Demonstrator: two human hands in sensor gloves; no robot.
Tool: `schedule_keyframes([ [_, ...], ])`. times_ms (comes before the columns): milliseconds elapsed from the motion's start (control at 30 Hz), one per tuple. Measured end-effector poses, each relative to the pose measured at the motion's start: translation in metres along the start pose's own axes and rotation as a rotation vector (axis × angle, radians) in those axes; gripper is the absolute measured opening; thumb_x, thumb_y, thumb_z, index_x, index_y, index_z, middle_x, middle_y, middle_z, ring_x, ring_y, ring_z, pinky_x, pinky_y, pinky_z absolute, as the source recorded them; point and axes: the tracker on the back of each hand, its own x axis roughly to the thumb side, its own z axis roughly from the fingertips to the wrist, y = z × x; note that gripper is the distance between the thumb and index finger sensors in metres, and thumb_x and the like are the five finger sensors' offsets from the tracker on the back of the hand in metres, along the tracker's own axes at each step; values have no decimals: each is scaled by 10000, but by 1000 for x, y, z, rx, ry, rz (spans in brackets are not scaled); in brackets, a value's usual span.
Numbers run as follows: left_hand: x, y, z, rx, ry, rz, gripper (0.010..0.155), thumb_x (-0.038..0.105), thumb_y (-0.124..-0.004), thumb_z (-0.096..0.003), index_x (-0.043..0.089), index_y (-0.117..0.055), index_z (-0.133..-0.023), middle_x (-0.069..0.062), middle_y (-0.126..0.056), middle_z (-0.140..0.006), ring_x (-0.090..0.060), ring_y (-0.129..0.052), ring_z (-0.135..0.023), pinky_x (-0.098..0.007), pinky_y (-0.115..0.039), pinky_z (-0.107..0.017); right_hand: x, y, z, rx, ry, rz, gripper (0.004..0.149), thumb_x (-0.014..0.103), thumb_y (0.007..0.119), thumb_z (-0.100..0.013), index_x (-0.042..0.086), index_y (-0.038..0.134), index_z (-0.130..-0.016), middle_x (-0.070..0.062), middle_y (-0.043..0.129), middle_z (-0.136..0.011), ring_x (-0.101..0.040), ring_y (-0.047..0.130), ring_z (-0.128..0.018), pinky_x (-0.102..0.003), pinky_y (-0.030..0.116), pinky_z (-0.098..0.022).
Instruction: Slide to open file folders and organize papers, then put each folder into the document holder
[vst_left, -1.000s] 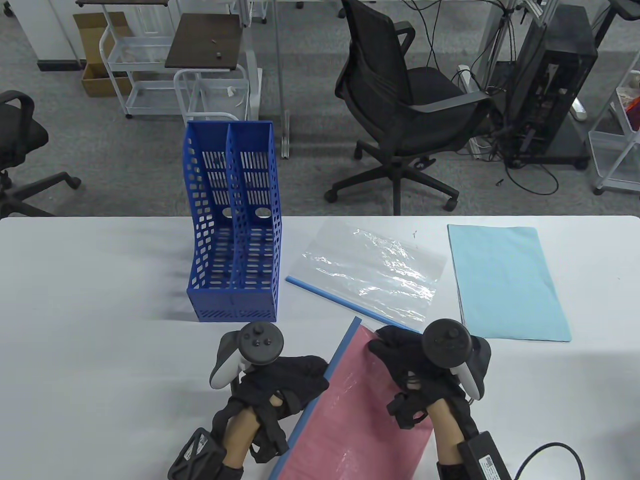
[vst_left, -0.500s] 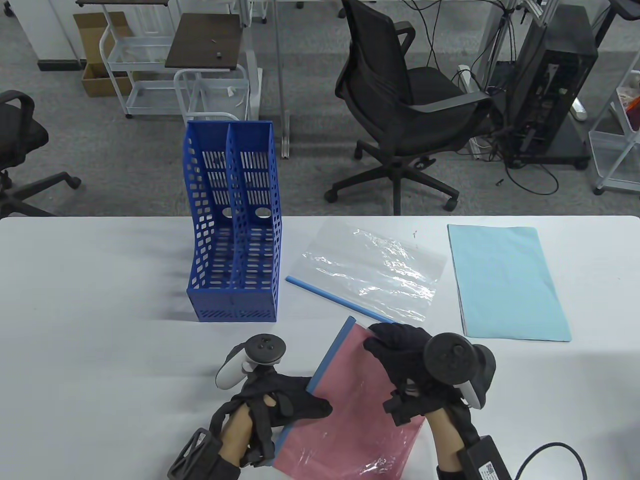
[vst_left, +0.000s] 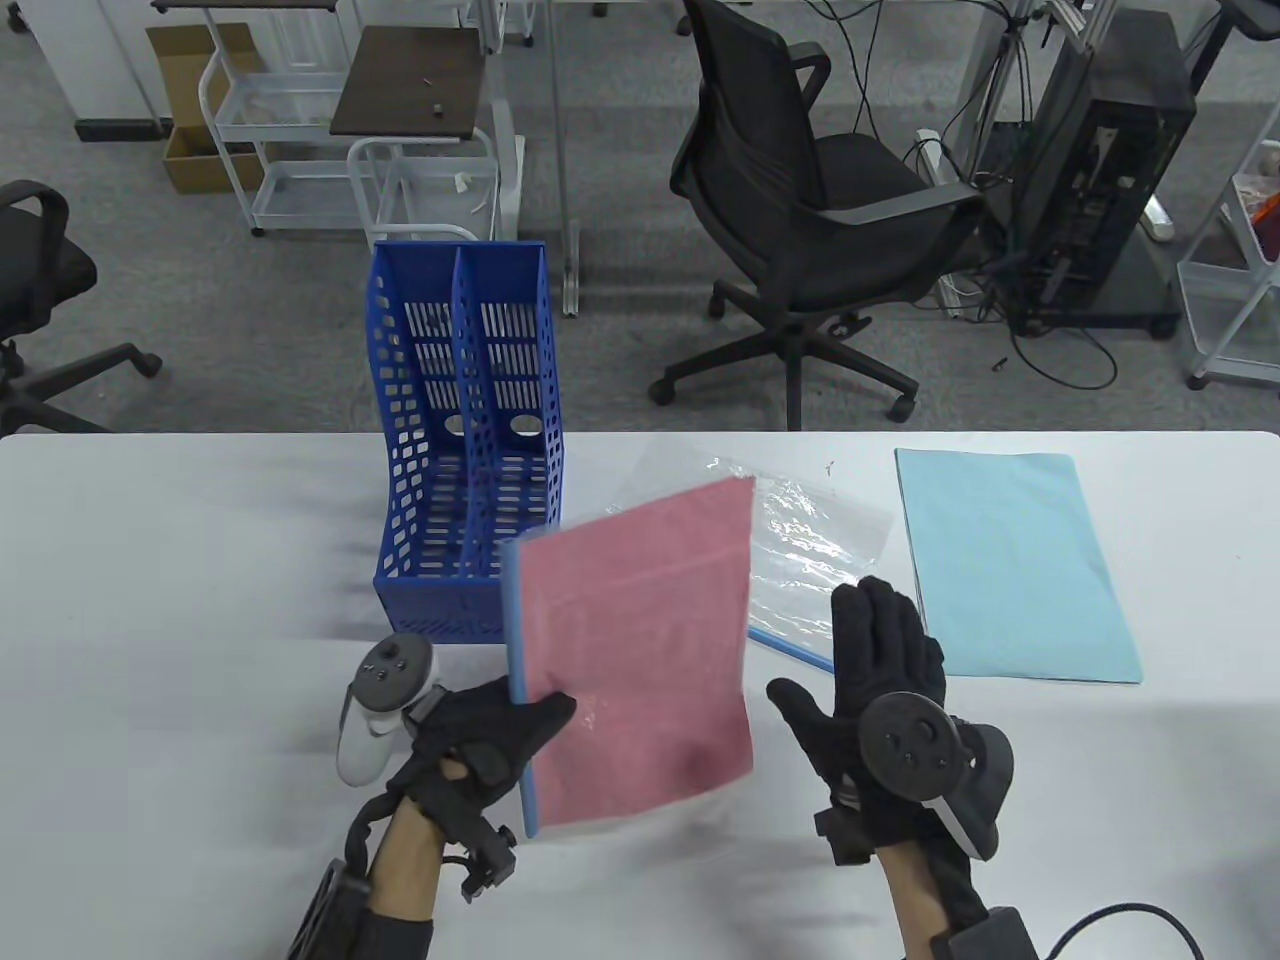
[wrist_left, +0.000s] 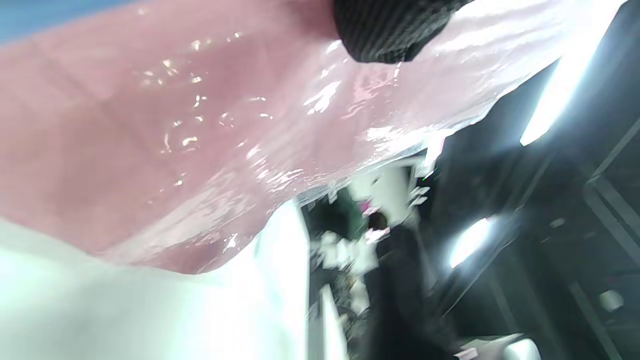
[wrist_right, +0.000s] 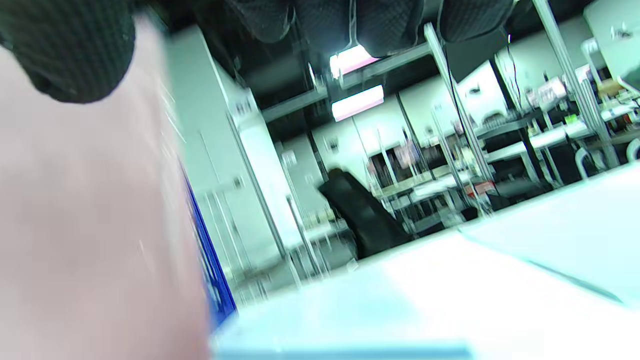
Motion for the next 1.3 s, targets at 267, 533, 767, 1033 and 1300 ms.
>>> schedule_keyframes([
  [267, 43, 49, 45, 715, -294, 28, 539, 315, -777, -506, 434, -731, -1031, -29, -851, -1036, -292, -976, -895, -455, -843, -666, -10, 44, 19, 147, 7, 188, 958, 672, 738, -334, 224, 283, -1048, -117, 258, -1165, -448, 353, -1070, -674, 388, -735],
  [533, 62, 75, 42, 1005, -504, -59, 540, 349, -750, -511, 513, -673, -1020, 58, -787, -1080, -199, -921, -977, -391, -793, -750, -4, 54, 24, 147, -28, 244, 952, 673, 734, -322, 232, 296, -1043, -111, 277, -1160, -436, 392, -1066, -665, 409, -735],
  [767, 48, 89, 13, 1034, -430, -102, 541, 377, -727, -523, 563, -623, -1021, 128, -724, -1115, -129, -859, -1042, -340, -738, -810, 0, 54, 26, 133, -48, 252, 942, 670, 734, -322, 239, 307, -1043, -101, 288, -1162, -427, 395, -1070, -662, 406, -739],
  [1033, 7, 96, -23, 960, -209, -159, 543, 395, -727, -527, 586, -610, -1022, 164, -704, -1131, -97, -831, -1074, -318, -708, -840, 4, 60, 28, 147, -69, 284, 934, 669, 733, -321, 245, 318, -1043, -99, 297, -1162, -422, 398, -1071, -660, 405, -740],
  [1300, -23, 106, -42, 869, 75, -183, 747, 433, -826, -492, 423, -427, -1123, 85, -573, -1193, -161, -725, -1125, -354, -626, -857, -3, 76, 24, 221, -66, 298, 933, 668, 735, -318, 244, 323, -1040, -99, 305, -1159, -418, 406, -1067, -647, 408, -741],
])
